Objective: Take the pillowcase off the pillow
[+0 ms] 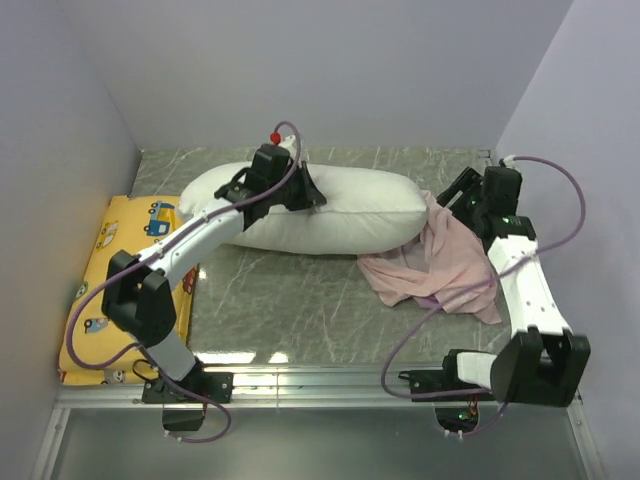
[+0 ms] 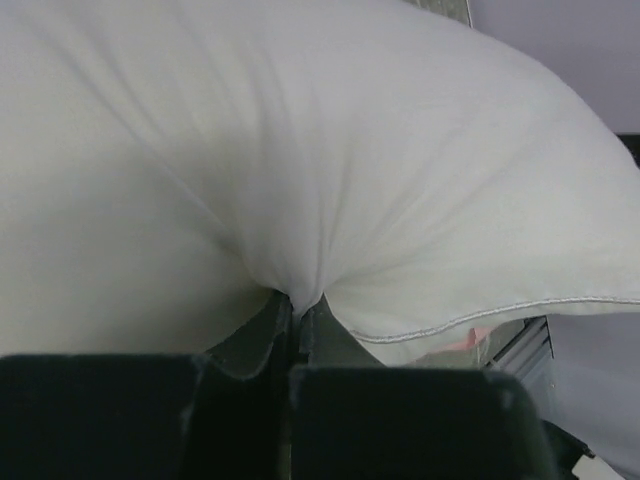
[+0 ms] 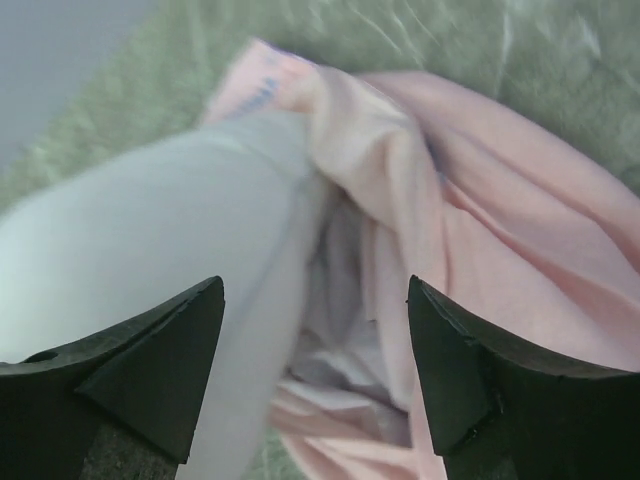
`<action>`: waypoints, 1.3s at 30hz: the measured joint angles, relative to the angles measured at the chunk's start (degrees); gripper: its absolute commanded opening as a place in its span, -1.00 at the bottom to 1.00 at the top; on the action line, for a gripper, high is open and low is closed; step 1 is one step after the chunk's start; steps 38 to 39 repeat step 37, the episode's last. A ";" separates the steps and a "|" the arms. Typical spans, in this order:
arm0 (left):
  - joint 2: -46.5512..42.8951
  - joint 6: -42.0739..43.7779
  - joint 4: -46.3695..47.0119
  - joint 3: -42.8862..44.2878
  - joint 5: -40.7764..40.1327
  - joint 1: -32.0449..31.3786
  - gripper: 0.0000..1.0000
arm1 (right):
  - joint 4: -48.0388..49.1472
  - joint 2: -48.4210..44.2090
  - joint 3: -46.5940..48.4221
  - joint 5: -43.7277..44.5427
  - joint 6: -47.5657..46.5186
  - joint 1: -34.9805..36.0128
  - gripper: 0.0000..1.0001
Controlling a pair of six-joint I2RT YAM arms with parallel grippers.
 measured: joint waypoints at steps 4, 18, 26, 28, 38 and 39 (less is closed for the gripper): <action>-7.19 -2.25 5.90 -12.79 -2.03 -2.67 -0.62 | -0.20 -7.76 1.97 -1.11 -0.46 0.04 0.63; -26.43 -3.34 4.81 -26.60 -16.63 -13.16 0.54 | -2.40 -24.98 -6.29 0.39 -2.29 12.26 0.77; -44.11 -3.23 3.37 -28.72 -27.17 -13.49 0.53 | -4.85 -33.05 -10.73 6.45 -2.32 22.49 0.83; -45.42 -3.26 2.47 -29.79 -28.89 -13.51 0.51 | -5.03 -34.10 -10.84 7.48 -2.40 22.49 0.84; -44.78 -3.28 -0.74 -33.14 -30.47 -13.51 0.49 | -7.10 -37.40 -11.82 10.49 -3.15 22.60 0.87; -44.78 -3.28 -0.74 -33.14 -30.47 -13.51 0.49 | -7.10 -37.40 -11.82 10.49 -3.15 22.60 0.87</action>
